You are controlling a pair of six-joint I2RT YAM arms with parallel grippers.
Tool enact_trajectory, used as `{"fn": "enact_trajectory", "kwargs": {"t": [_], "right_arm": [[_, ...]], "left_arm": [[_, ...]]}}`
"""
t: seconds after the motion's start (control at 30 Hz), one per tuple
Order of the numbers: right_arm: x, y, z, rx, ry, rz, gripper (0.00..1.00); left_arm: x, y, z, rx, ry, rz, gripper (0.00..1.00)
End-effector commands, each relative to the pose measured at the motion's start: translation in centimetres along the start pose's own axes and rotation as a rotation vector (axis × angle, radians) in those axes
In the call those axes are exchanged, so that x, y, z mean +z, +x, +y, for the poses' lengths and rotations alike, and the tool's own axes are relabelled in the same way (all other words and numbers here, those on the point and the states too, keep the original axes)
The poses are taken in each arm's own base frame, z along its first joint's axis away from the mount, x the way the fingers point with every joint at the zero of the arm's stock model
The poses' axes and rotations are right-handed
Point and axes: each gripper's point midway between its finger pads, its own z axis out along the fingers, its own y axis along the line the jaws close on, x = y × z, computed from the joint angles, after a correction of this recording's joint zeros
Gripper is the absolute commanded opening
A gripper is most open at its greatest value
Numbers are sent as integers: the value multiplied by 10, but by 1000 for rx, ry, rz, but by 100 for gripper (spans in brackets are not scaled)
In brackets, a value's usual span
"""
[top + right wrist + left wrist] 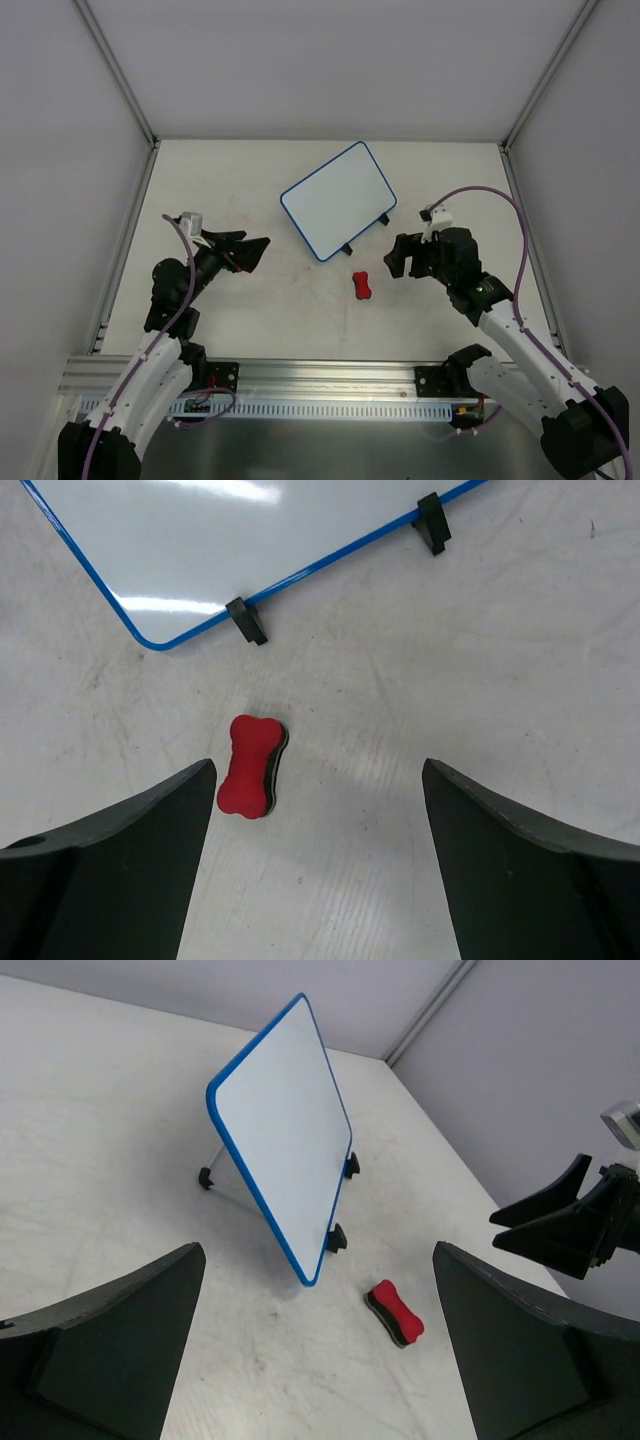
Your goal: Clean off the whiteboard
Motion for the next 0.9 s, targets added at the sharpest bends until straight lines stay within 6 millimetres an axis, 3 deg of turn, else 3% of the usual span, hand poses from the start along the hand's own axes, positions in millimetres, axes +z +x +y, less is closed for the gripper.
{"fn": "enact_trajectory", "kwargs": {"t": [0.0,0.03,0.1,0.37,0.87], "right_arm": [[-2,11,-13,24,47,-67,88],[-5,3,-15,22,53,-133,88],[-7,9,-25,27,94,-161,88],[-3,17,-28,35,77,-243,88],[0,18,-33,22,106,-243,88]], "left_arm": [[-20,21,30,59,-182,121,99],[-24,17,28,72,-183,101,99],[-31,21,32,76,-210,106,99],[-45,57,48,104,-215,171,99],[-45,57,55,104,-248,165,99]]}}
